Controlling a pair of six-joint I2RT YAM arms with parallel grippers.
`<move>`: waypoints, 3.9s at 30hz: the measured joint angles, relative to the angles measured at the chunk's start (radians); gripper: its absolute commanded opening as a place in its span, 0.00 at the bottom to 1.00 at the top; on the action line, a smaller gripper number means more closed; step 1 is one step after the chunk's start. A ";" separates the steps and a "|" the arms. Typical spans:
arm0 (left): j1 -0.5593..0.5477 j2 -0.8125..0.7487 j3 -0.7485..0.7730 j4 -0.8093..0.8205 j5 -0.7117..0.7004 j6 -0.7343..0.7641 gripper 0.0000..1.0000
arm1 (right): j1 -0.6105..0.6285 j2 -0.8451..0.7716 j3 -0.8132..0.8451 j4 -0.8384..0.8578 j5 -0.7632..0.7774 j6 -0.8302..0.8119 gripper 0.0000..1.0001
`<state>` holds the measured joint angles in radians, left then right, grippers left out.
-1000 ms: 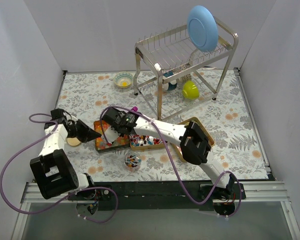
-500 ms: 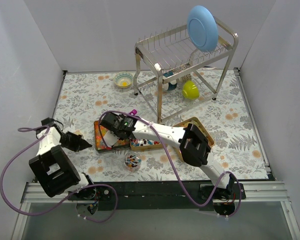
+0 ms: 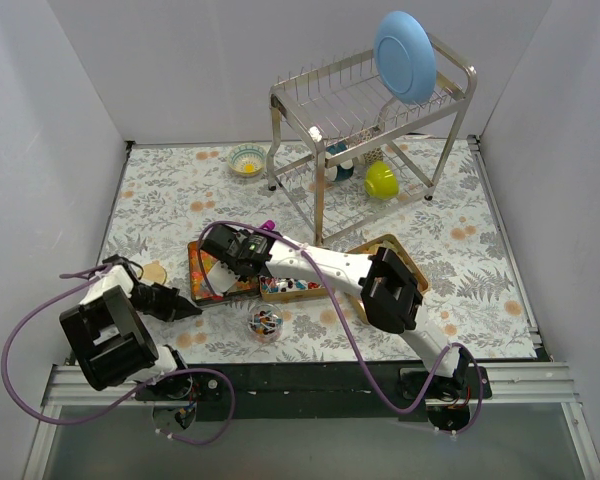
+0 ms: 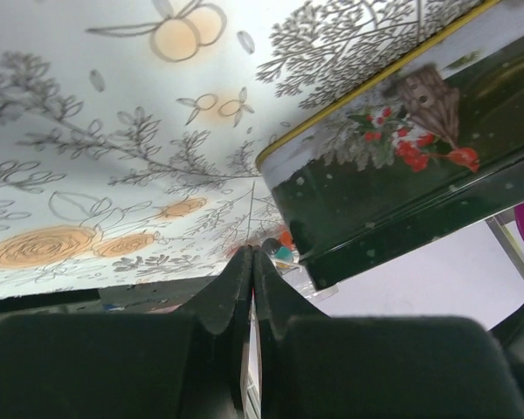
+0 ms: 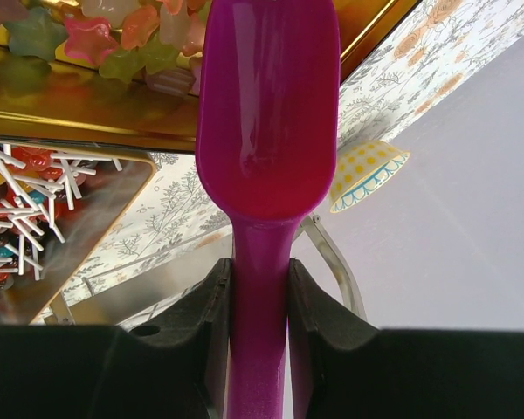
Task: Pack the candies
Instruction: Scoop the fake candies from the storage box.
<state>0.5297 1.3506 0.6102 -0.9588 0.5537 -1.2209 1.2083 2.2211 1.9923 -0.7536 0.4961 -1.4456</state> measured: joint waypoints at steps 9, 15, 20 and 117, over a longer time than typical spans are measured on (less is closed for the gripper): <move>-0.010 0.024 -0.010 0.058 0.027 -0.003 0.00 | 0.008 0.015 0.039 -0.027 -0.043 0.008 0.01; -0.010 0.035 -0.027 0.092 0.040 -0.007 0.00 | 0.022 0.032 0.060 -0.029 -0.059 0.010 0.01; -0.011 0.036 -0.034 0.104 0.052 -0.007 0.00 | 0.023 0.059 0.082 -0.025 -0.073 0.013 0.01; 0.003 0.121 0.341 -0.192 0.331 0.335 0.20 | -0.249 0.041 0.024 -0.048 -0.765 0.574 0.01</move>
<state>0.5331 1.4715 0.9512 -1.1507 0.8845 -0.8864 0.9588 2.2623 2.0159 -0.8017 -0.2687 -0.8719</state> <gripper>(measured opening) 0.196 0.330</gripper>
